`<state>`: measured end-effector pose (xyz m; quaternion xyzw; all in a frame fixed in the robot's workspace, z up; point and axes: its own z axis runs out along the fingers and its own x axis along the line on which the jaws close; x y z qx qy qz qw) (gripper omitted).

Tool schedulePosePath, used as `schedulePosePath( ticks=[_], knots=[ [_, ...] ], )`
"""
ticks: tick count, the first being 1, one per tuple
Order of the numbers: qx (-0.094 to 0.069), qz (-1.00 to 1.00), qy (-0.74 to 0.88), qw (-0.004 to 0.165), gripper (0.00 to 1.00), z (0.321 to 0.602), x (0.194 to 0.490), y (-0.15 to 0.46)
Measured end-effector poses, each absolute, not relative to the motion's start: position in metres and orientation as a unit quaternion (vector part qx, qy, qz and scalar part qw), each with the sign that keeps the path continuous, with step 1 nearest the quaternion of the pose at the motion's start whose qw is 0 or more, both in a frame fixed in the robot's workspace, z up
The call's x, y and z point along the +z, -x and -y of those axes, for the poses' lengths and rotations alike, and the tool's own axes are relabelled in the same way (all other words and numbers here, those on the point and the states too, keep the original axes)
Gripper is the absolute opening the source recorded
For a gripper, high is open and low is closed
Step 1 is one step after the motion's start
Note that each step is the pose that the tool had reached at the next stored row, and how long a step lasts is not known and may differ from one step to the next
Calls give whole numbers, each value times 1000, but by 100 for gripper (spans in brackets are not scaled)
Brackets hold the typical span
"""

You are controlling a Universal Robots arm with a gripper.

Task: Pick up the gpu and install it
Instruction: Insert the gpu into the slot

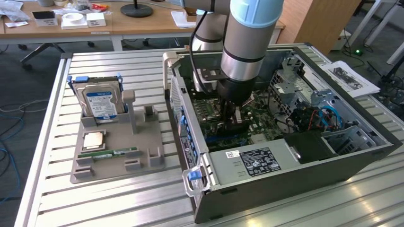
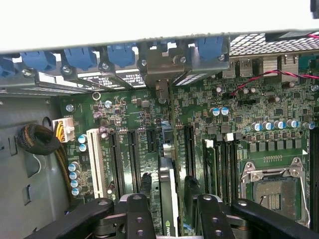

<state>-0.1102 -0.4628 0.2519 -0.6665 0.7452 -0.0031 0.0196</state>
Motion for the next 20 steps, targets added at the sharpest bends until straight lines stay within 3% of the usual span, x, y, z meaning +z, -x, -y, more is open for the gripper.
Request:
schedulePosePath(
  ticks=[20],
  knots=[
    [-3,-745,666,20,40,463,297,110]
  ],
)
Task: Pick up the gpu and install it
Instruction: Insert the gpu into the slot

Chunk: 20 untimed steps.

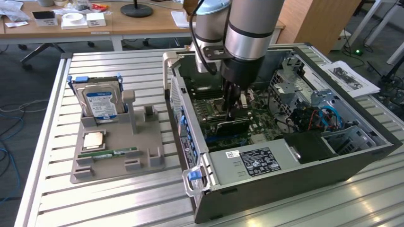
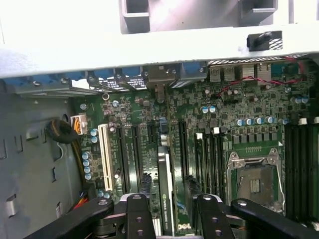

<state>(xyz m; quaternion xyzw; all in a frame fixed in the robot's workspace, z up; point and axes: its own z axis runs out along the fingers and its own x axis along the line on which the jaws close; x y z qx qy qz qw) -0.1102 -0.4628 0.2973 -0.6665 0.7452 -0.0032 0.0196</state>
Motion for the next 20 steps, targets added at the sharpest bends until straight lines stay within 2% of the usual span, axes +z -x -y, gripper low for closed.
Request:
schedulePosePath(
  ticks=[20],
  knots=[
    [-3,-745,667,20,40,463,302,110]
  ],
)
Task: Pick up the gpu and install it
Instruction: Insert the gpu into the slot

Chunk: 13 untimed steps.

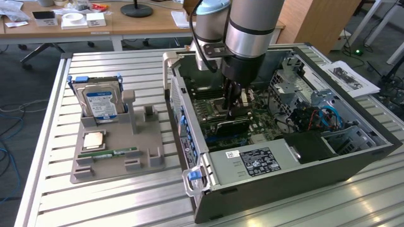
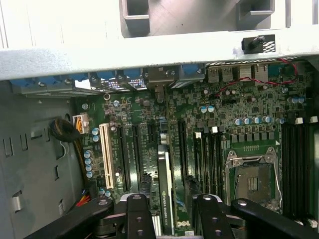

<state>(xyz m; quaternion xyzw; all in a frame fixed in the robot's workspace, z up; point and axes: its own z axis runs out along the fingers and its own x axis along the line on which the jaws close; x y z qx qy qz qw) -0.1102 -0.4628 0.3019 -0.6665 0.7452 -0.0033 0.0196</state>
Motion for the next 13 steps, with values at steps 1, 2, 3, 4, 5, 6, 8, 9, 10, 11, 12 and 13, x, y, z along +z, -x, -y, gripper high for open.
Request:
schedulePosePath(
  ticks=[1,2,3,4,5,6,8,9,10,11,12,13],
  knots=[
    [-3,-745,667,20,40,463,303,110],
    [-3,-745,666,20,40,463,305,110],
    [-3,-745,666,20,40,463,307,110],
    [-3,-745,666,20,40,463,309,110],
    [-3,-745,667,20,40,463,310,110],
    [-3,-745,667,20,40,463,312,110],
    [-3,-745,667,20,40,463,314,110],
    [-3,-745,667,20,40,463,315,110],
    [-3,-745,667,20,40,463,315,110],
    [-3,-745,667,20,40,463,315,110],
    [-3,-745,667,20,40,463,315,110],
    [-3,-745,667,20,40,463,315,110]
  ],
)
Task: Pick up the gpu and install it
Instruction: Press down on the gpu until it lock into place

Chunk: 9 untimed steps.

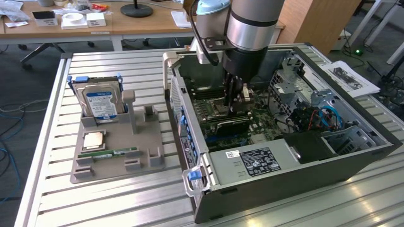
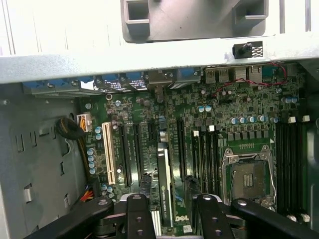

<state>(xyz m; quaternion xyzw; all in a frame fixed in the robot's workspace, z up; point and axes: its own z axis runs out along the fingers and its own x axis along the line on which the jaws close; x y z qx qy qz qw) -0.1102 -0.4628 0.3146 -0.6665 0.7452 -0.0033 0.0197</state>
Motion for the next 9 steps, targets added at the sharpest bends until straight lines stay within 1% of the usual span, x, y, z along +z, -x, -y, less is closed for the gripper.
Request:
schedulePosePath(
  ticks=[9],
  knots=[
    [-3,-745,667,20,40,463,315,110]
  ],
)
